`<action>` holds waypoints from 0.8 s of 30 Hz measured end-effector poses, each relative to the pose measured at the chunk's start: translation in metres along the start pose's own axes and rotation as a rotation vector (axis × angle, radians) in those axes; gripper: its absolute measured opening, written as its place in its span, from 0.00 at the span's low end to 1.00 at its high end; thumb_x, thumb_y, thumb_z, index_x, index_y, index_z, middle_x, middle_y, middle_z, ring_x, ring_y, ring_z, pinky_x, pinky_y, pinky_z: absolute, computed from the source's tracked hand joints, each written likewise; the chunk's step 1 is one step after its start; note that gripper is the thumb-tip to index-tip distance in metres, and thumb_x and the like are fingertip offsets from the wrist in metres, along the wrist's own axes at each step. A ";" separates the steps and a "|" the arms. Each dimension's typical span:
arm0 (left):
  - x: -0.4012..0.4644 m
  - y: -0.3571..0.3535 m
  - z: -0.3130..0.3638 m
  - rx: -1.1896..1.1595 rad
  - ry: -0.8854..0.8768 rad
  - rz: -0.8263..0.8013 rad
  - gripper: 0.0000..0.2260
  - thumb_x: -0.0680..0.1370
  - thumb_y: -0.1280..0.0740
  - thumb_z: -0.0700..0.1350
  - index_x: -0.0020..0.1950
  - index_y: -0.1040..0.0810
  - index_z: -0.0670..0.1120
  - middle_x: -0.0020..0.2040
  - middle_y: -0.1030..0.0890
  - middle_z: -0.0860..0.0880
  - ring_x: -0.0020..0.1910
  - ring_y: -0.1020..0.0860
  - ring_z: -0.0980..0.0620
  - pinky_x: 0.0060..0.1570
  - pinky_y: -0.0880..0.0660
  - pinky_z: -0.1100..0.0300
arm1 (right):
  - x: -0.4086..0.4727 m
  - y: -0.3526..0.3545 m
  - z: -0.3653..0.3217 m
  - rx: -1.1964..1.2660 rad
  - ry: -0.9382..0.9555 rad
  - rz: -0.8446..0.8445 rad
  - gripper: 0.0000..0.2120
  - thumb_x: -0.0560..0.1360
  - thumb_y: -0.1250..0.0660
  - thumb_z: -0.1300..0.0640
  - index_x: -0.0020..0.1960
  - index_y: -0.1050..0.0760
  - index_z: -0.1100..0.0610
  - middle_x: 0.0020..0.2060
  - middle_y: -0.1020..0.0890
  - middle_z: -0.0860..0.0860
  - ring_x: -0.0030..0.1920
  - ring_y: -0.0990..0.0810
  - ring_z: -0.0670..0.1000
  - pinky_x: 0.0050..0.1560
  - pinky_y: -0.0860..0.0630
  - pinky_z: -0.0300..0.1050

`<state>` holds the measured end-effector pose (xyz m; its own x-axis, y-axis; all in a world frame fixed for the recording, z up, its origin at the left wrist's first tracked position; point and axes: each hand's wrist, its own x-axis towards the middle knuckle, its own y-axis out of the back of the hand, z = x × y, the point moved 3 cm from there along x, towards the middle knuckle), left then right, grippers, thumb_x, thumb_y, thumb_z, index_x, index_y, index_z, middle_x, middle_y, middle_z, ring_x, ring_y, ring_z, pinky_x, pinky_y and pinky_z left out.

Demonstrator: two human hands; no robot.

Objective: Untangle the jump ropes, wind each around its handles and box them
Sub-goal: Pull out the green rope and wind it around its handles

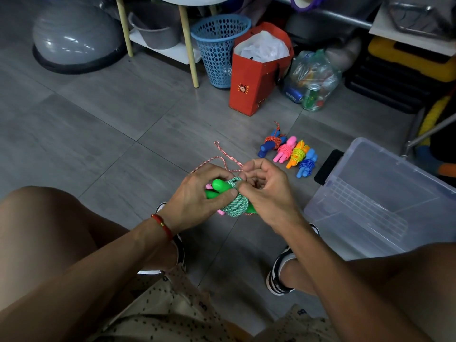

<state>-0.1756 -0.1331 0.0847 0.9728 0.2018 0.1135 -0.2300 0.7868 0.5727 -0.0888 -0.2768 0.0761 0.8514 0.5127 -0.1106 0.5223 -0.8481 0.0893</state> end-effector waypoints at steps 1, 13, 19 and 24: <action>0.000 0.000 0.000 -0.076 0.050 -0.015 0.10 0.76 0.26 0.46 0.54 0.19 0.44 0.50 0.21 0.48 0.47 0.21 0.55 0.44 0.25 0.65 | 0.000 0.001 -0.001 0.003 0.001 -0.005 0.13 0.69 0.29 0.70 0.48 0.23 0.56 0.39 0.18 0.49 0.40 0.23 0.45 0.45 0.23 0.41; 0.003 -0.008 -0.007 -0.664 0.445 -0.132 0.13 0.68 0.29 0.33 0.51 0.22 0.38 0.45 0.23 0.42 0.44 0.24 0.50 0.40 0.25 0.61 | -0.002 0.002 -0.008 -0.195 0.105 -0.162 0.07 0.73 0.28 0.66 0.48 0.23 0.57 0.39 0.23 0.40 0.40 0.27 0.44 0.45 0.27 0.39; 0.008 -0.004 -0.010 -0.386 0.294 -0.001 0.12 0.66 0.29 0.37 0.49 0.20 0.44 0.46 0.20 0.42 0.44 0.22 0.54 0.42 0.26 0.61 | -0.004 0.001 -0.013 -0.563 0.315 -0.046 0.06 0.74 0.26 0.56 0.50 0.21 0.53 0.43 0.28 0.40 0.44 0.27 0.41 0.45 0.31 0.30; 0.007 -0.002 -0.010 -0.262 0.240 0.045 0.14 0.64 0.28 0.39 0.48 0.19 0.48 0.50 0.21 0.45 0.47 0.21 0.53 0.47 0.27 0.63 | -0.004 -0.003 -0.014 -0.658 0.320 -0.050 0.04 0.76 0.29 0.58 0.50 0.20 0.56 0.45 0.26 0.46 0.48 0.26 0.47 0.51 0.27 0.42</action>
<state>-0.1688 -0.1275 0.0758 0.9350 0.3460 -0.0779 -0.3013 0.8908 0.3401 -0.0931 -0.2744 0.0899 0.7454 0.6482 0.1558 0.3960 -0.6185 0.6787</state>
